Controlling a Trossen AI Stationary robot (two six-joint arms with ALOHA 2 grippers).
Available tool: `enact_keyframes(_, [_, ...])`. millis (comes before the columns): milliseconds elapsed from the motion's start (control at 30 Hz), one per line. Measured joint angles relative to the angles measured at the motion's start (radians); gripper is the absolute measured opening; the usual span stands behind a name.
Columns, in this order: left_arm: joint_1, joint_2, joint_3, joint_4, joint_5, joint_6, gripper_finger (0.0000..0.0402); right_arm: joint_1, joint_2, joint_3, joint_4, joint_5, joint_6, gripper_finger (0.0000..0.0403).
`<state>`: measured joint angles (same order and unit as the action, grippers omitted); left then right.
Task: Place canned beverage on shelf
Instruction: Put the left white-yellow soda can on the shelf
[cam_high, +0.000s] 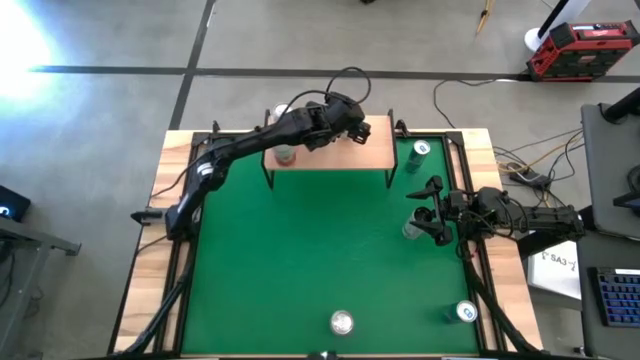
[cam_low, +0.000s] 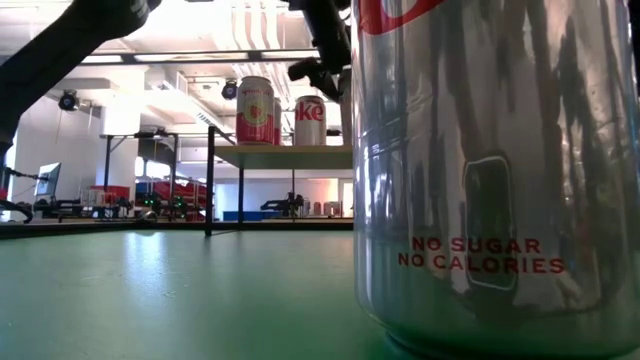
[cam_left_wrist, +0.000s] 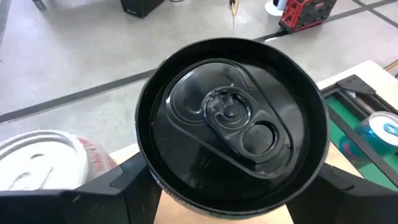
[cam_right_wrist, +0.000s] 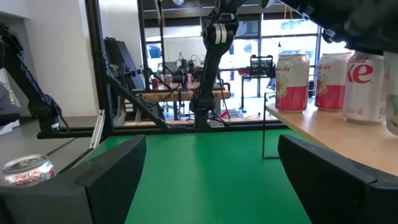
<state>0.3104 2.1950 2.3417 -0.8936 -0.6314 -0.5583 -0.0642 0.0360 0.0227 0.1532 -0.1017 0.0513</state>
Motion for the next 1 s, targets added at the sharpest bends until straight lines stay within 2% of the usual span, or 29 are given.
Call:
enact_keyframes(533, [0.020, 0.007, 0.006, 0.010, 0.023, 0.027, 0.0255, 0.000, 0.000, 0.000, -0.010, 0.000, 0.000, 0.0357])
enact_keyframes(1000, [0.021, 0.005, 0.007, 0.008, 0.032, 0.023, 0.0280, 0.000, 0.000, 0.000, -0.018, -0.001, 0.000, 0.0357])
